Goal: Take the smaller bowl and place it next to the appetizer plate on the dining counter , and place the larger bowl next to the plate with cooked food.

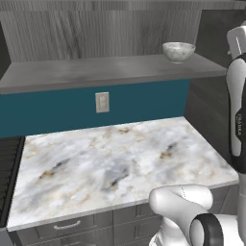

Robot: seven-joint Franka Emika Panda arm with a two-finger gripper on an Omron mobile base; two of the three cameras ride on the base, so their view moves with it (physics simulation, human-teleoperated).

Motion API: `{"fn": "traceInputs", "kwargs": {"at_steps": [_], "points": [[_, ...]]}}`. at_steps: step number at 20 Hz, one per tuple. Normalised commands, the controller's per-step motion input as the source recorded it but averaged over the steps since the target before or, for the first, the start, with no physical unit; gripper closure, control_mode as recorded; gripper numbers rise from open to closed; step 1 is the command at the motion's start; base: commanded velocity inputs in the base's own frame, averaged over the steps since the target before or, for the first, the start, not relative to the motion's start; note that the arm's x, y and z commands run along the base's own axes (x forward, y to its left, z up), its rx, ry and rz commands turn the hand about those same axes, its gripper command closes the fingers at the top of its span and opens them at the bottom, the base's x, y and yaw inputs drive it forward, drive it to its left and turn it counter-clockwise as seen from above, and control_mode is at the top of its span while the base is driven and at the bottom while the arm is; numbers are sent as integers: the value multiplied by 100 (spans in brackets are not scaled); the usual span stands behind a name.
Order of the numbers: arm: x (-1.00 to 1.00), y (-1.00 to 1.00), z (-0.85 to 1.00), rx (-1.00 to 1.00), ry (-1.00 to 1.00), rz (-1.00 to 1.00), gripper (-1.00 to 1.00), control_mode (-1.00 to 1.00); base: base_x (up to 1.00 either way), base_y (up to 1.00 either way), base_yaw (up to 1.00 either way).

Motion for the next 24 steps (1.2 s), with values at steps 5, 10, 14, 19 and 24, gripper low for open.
{"fn": "traceInputs", "kwargs": {"at_steps": [5, 10, 14, 19, 24], "points": [[72, 0, -19, 2, 0, 1, -100, -100, 0, 0, 0], [52, -23, 0, 8, 0, 5, -100, -100, 0, 0, 0], [65, -10, 0, 4, 0, 3, -100, -100, 0, 0, 0], [50, -8, 9, 1, 0, 0, -100, -100, 0, 0, 0], [51, -14, 3, 2, 0, 0, -100, -100, 0, 0, 0]]}}
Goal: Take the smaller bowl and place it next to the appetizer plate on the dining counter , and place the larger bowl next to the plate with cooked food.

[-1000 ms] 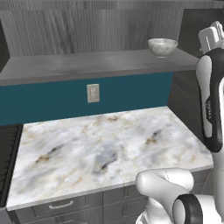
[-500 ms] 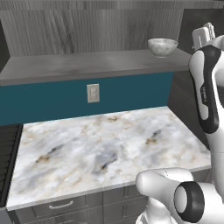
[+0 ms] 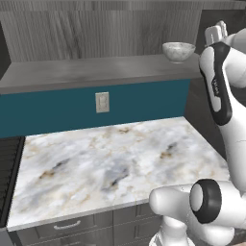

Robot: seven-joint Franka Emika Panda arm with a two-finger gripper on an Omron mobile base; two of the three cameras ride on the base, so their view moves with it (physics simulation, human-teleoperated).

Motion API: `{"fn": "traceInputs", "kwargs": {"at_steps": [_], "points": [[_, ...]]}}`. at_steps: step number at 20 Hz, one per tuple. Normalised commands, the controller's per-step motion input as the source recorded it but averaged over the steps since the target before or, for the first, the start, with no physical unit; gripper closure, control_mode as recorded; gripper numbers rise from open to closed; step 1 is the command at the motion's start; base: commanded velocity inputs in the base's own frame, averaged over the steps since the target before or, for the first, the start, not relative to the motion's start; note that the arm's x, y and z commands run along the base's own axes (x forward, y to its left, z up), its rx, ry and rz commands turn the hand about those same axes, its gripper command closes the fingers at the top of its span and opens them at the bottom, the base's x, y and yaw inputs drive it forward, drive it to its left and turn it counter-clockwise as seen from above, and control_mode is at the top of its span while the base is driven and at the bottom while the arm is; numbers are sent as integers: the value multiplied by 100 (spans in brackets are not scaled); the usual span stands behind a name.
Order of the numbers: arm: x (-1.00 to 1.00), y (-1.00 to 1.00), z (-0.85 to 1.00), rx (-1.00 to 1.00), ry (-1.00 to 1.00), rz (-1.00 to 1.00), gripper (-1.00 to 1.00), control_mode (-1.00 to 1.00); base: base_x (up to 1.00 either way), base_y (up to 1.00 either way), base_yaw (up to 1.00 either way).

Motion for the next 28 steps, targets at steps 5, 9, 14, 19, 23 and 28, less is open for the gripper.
{"fn": "traceInputs", "kwargs": {"at_steps": [5, 9, 14, 19, 23, 28], "points": [[44, -29, 0, 3, 0, 4, -100, -100, 0, 0, 0], [36, -3, 0, 0, 0, 8, -100, -100, 0, 0, 0], [26, 0, 0, 0, 0, 8, -100, -100, 0, 0, 0], [32, 0, -4, 0, 0, 3, -100, -100, 0, 0, 0], [23, 5, -15, -4, 0, -3, -100, -100, 0, 0, 0], [36, 0, -10, -2, 0, -2, -100, -100, 0, 0, 0]]}}
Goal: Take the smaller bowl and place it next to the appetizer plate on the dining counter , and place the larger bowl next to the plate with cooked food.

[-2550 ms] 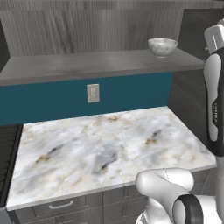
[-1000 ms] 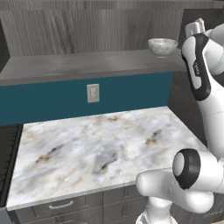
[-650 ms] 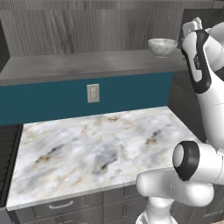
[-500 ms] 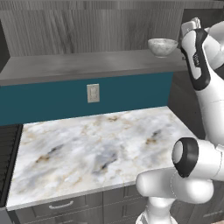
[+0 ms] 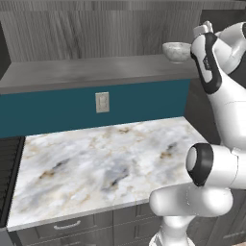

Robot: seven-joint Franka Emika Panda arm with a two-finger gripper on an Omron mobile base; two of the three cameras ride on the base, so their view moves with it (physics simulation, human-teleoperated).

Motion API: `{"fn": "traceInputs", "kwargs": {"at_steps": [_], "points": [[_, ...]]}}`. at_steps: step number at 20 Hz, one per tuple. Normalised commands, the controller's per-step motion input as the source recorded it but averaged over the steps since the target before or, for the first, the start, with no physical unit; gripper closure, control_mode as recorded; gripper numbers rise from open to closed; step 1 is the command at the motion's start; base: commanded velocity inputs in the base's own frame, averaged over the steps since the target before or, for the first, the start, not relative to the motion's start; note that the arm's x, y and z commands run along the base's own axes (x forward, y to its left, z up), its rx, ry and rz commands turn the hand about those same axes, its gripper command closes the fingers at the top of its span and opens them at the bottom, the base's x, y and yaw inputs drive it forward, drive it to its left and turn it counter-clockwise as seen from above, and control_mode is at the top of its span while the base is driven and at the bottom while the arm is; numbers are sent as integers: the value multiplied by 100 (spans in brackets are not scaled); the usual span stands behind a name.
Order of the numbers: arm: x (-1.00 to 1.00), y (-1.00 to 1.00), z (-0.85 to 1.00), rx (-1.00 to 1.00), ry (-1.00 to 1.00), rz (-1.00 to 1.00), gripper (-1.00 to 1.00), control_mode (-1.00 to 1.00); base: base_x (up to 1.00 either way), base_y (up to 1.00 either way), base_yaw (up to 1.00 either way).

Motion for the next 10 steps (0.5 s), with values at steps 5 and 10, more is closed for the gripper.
{"fn": "traceInputs", "kwargs": {"at_steps": [5, 10], "points": [[47, -3, -12, 0, -4, 1, -100, -100, 0, 0, 0], [41, -14, -10, 1, -2, 6, -100, -100, 0, 0, 0]]}}
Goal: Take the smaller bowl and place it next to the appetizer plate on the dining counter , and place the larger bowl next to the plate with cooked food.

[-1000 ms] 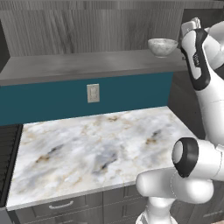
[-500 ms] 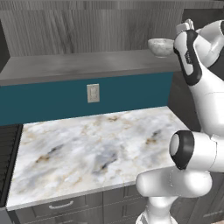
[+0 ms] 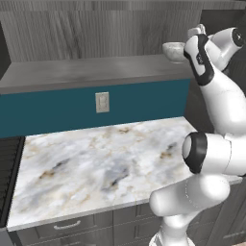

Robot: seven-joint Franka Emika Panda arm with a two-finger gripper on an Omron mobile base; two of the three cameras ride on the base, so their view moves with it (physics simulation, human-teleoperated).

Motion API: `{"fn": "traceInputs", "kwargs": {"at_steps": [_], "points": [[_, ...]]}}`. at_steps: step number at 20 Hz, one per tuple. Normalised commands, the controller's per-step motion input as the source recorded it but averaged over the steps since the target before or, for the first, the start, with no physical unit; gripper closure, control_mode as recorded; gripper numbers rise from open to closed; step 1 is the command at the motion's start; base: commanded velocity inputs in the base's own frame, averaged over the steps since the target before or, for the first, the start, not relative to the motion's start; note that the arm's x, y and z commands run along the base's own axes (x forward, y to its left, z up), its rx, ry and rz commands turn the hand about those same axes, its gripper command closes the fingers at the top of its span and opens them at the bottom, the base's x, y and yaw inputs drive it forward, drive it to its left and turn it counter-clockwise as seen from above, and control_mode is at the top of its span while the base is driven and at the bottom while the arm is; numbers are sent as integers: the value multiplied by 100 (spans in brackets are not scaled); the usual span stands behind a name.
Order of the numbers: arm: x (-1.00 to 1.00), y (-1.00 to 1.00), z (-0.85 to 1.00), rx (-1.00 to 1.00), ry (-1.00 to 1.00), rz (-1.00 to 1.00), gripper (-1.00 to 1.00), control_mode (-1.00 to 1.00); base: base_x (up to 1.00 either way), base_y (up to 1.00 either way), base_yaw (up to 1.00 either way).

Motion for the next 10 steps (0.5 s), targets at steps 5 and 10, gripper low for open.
{"fn": "traceInputs", "kwargs": {"at_steps": [5, 10], "points": [[38, -1, 0, 0, 0, 2, -100, -100, 0, 0, 0], [39, 0, 0, 0, 0, 0, -100, -100, 0, 0, 0]]}}
